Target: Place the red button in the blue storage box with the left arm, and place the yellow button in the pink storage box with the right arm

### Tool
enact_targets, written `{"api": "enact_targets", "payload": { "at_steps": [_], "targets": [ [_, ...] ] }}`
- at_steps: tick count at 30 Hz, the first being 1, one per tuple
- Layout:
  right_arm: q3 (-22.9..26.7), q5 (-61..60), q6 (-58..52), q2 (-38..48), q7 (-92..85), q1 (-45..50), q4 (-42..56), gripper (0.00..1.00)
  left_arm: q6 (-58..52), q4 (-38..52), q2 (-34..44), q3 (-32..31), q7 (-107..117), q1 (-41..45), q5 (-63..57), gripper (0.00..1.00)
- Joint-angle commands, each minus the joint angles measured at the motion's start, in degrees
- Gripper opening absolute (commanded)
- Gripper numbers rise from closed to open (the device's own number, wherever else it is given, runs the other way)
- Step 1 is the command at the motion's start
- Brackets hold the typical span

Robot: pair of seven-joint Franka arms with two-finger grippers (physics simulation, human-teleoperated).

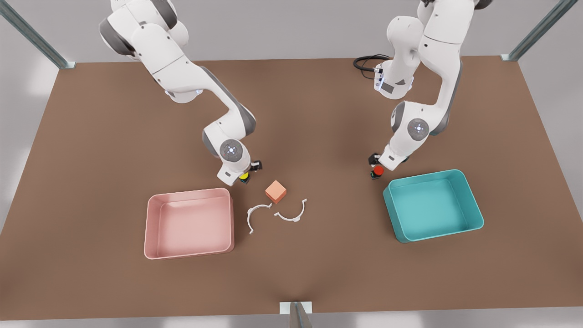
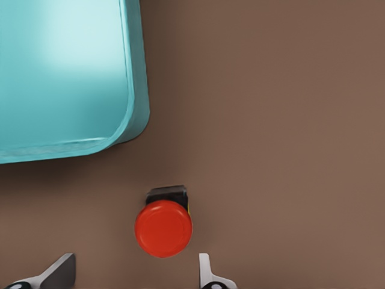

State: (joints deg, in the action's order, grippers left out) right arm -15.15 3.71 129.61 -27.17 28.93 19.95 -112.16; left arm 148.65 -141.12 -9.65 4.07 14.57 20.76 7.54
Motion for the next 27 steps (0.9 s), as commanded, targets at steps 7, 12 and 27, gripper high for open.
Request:
{"api": "enact_targets", "payload": {
  "at_steps": [7,12,27],
  "targets": [
    [0.0,3.1,11.8,-2.2,12.8,0.0,-3.9,0.99,2.4,2.0,-3.6,-0.9,4.1,0.2,2.0,1.00],
    [0.0,3.3,13.5,-2.8,12.9,-0.1,-4.0,0.77,2.4,3.4,-4.9,-0.9,4.1,0.3,2.7,0.99],
    [0.0,3.3,16.3,-2.6,12.8,-0.5,-5.8,0.51,2.4,5.6,-7.8,-1.3,4.0,0.3,2.7,0.64]
  ]
}}
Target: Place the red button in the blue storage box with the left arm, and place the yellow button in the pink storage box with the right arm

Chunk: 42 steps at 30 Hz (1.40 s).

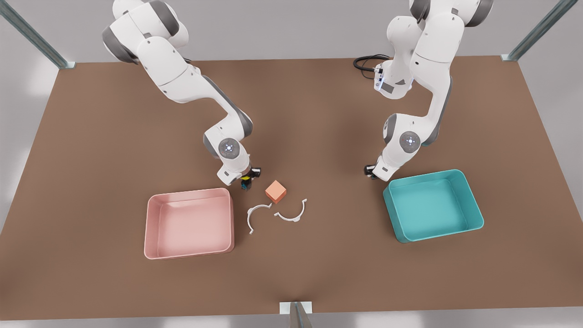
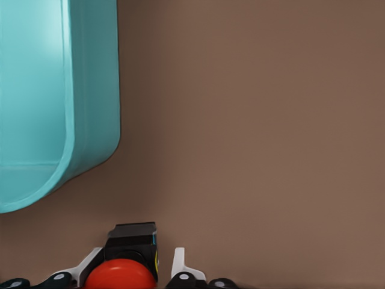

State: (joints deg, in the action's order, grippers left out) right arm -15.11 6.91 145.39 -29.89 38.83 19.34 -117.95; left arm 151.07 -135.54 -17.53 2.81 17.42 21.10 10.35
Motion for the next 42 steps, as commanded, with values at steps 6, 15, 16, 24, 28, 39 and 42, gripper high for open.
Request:
{"api": "enact_targets", "payload": {
  "at_steps": [6,15,16,24,28,39,42],
  "targets": [
    [-1.1,-0.1,-7.9,5.4,3.0,-0.4,5.1,0.52,-0.2,0.2,0.1,0.1,1.1,-0.1,-0.1,0.49],
    [-1.1,0.1,-24.8,6.9,-7.6,-9.2,15.2,0.45,-6.6,-0.3,8.3,1.9,-2.5,-0.6,-0.7,0.46],
    [-1.1,0.1,-26.2,7.3,-11.4,-12.0,15.1,0.45,-8.1,-1.6,10.2,2.0,-2.7,-1.0,-0.8,0.46],
    [-0.3,2.1,-18.7,0.3,-28.9,-23.5,15.2,0.45,-13.3,12.6,10.6,4.3,-1.9,-2.7,-4.9,0.46],
    [0.0,2.1,-14.5,-3.7,-31.2,-24.9,16.3,0.46,-15.4,29.8,-3.7,6.5,-2.7,-8.7,-5.3,0.46],
    [-1.1,2.9,-43.8,6.6,-35.8,-24.2,40.8,1.00,-21.2,26.3,5.3,7.8,-10.5,-8.7,-6.9,1.00],
    [-1.5,0.1,-47.9,17.0,-37.0,-25.4,36.1,1.00,-47.7,42.0,8.2,6.3,-17.6,-9.0,-10.0,1.00]
  ]
}}
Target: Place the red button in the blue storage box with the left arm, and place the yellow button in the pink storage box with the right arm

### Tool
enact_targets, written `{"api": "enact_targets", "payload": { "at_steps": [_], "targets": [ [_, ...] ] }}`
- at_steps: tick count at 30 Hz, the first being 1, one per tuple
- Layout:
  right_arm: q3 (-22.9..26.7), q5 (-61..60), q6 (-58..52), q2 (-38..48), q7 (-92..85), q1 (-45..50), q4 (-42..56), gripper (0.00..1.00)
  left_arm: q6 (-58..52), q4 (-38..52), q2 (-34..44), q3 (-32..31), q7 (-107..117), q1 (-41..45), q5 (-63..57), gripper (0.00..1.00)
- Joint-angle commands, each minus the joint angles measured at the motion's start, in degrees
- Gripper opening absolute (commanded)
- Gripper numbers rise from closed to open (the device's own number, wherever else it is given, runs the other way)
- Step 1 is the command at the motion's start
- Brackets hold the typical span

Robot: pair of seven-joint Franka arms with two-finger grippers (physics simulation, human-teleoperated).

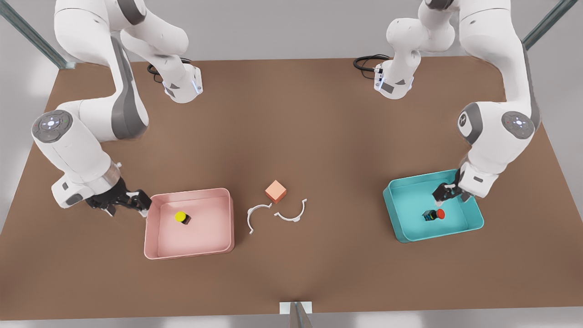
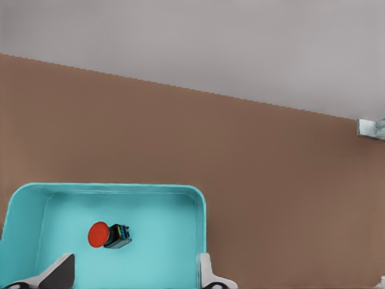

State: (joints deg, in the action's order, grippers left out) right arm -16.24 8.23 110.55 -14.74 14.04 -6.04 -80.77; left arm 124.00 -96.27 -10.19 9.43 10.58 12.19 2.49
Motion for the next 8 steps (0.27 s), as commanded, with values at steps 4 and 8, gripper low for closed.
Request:
{"api": "enact_targets", "payload": {
  "at_steps": [4,8],
  "targets": [
    [11.1,-4.2,-16.4,8.2,-9.2,7.4,-6.8,1.00,-38.8,18.5,-4.4,-0.5,-16.5,0.0,-2.4,1.00],
    [9.8,-4.3,-16.1,6.5,-9.4,8.0,-6.4,1.00,-42.1,20.2,-5.5,-1.0,-16.6,0.0,-2.4,1.00]
  ]
}}
